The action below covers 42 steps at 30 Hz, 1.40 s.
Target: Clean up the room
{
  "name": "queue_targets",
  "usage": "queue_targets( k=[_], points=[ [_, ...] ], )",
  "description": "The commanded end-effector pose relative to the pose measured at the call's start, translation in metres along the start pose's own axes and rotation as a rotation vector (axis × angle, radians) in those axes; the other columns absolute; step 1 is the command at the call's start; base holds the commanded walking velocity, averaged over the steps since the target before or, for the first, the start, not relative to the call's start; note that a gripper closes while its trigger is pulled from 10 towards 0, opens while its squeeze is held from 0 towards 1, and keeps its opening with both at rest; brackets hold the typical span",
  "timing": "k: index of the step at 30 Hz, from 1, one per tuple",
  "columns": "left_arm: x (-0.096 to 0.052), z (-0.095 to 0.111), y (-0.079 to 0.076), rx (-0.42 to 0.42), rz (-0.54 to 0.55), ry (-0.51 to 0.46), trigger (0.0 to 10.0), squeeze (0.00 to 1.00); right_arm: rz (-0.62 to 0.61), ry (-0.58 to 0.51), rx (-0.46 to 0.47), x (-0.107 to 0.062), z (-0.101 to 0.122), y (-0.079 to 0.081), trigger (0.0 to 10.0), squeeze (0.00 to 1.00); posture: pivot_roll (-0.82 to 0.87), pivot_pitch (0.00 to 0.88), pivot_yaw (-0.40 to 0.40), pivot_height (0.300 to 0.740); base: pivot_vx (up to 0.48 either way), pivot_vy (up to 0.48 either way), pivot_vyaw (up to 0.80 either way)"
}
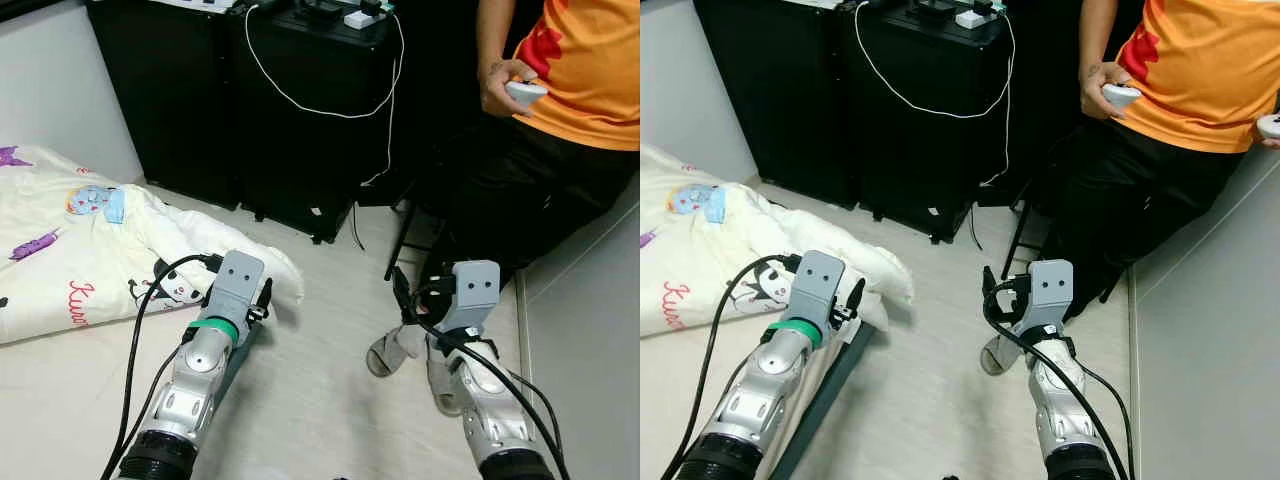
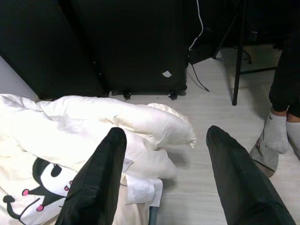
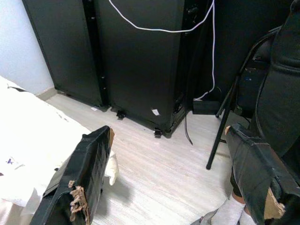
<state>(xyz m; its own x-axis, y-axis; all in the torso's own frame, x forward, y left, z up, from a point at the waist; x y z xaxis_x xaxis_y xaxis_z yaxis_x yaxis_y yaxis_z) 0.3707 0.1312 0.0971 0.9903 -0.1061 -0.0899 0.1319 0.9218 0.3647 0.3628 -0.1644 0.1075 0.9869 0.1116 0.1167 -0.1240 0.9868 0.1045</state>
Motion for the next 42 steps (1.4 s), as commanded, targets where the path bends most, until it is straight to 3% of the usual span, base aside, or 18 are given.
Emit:
queue_targets(
  k=[1, 14, 19, 24, 26, 27, 30, 34, 42],
  points=[
    [-0.002, -0.004, -0.005, 0.019, -0.016, 0.014, 10.0, 0.00, -0.017, 0.009, 0.013, -0.004, -0.005, -0.004, 10.0, 0.00, 0.04, 0.068, -0.018, 0.740, 0.000, 0.000, 0.00],
    [-0.002, -0.007, -0.004, 0.025, -0.017, 0.023, 10.0, 0.00, -0.020, 0.014, 0.017, -0.007, -0.007, -0.003, 10.0, 0.00, 0.03, 0.078, -0.013, 0.740, 0.000, 0.000, 0.00],
    [0.011, 0.004, 0.016, -0.004, 0.031, 0.006, 10.0, 0.00, -0.022, 0.014, 0.018, -0.007, -0.007, -0.003, 10.0, 0.00, 0.03, 0.077, -0.014, 0.740, 0.000, 0.000, 0.00],
    [0.025, 0.036, 0.039, -0.050, 0.059, -0.075, 10.0, 0.00, -0.028, 0.007, 0.022, -0.005, -0.005, -0.004, 10.0, 0.00, 0.04, 0.089, -0.017, 0.740, 0.000, 0.000, 0.00],
    [0.026, 0.035, 0.043, -0.039, 0.069, -0.070, 10.0, 0.00, -0.026, 0.011, 0.021, -0.006, -0.006, -0.003, 10.0, 0.00, 0.04, 0.085, -0.009, 0.740, 0.000, 0.000, 0.00],
    [0.026, 0.035, 0.043, -0.039, 0.069, -0.070, 10.0, 0.00, -0.026, 0.011, 0.021, -0.006, -0.006, -0.003, 10.0, 0.00, 0.04, 0.085, -0.009, 0.740, 0.000, 0.000, 0.00],
    [0.014, 0.008, 0.031, 0.029, 0.043, -0.011, 10.0, 0.00, -0.030, 0.016, 0.028, -0.008, -0.009, -0.002, 10.0, 0.00, 0.05, 0.089, -0.004, 0.740, 0.000, 0.000, 0.00],
    [0.007, -0.005, 0.021, 0.049, 0.012, 0.014, 10.0, 0.00, -0.030, 0.013, 0.032, -0.007, -0.009, -0.001, 10.0, 0.00, 0.05, 0.090, -0.003, 0.740, 0.000, 0.000, 0.00],
    [0.000, -0.009, 0.006, 0.004, -0.028, 0.018, 10.0, 0.00, -0.022, 0.013, 0.054, -0.010, -0.009, 0.000, 10.0, 0.00, 0.04, 0.100, -0.001, 0.740, 0.000, 0.000, 0.00]
  ],
)
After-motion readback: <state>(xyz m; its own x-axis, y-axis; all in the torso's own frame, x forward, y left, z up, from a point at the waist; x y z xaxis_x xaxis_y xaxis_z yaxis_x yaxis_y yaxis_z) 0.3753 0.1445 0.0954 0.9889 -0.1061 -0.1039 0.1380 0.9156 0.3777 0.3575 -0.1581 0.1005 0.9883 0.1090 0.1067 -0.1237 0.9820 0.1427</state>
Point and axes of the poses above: a point about 5 cm out from each wrist's last joint towards the gripper, its own x axis pointing out of the wrist towards the gripper, its own z axis along the axis of the wrist's last joint, y = z × x, the point moved 5 cm from there along x, pointing out of the wrist towards the gripper, and after that the axes turned 6 degrees about x, right-handed, at the moved point
